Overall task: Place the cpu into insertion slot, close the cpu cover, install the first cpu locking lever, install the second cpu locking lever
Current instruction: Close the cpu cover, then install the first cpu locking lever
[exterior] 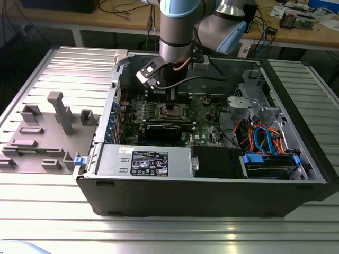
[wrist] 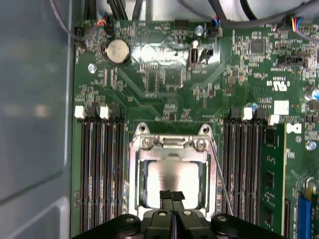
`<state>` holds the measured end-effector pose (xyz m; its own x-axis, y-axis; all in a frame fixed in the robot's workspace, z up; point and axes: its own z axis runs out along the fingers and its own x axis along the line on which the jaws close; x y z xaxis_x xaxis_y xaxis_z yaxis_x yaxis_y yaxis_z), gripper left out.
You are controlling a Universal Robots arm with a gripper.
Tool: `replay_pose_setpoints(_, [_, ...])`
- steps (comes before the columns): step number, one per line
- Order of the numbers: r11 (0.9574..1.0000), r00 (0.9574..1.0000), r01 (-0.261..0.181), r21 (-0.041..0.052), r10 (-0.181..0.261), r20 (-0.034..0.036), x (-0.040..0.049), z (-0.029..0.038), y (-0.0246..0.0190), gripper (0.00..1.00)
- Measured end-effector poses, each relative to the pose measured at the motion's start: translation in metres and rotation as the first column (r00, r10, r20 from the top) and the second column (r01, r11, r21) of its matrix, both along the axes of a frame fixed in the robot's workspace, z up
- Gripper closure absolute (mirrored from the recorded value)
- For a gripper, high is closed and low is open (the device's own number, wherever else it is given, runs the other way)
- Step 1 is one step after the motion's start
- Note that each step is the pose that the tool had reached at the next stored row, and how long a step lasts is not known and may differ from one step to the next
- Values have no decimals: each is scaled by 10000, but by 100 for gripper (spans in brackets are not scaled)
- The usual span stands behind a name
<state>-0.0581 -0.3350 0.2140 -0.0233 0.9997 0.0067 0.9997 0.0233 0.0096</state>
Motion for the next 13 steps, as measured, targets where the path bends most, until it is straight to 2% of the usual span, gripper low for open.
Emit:
replay_pose_setpoints(5, [10000,10000,0,-1,0,0,82,-1,0,89])
replay_pose_setpoints(13, [10000,10000,1,-1,-1,0,99,-1,0,89])
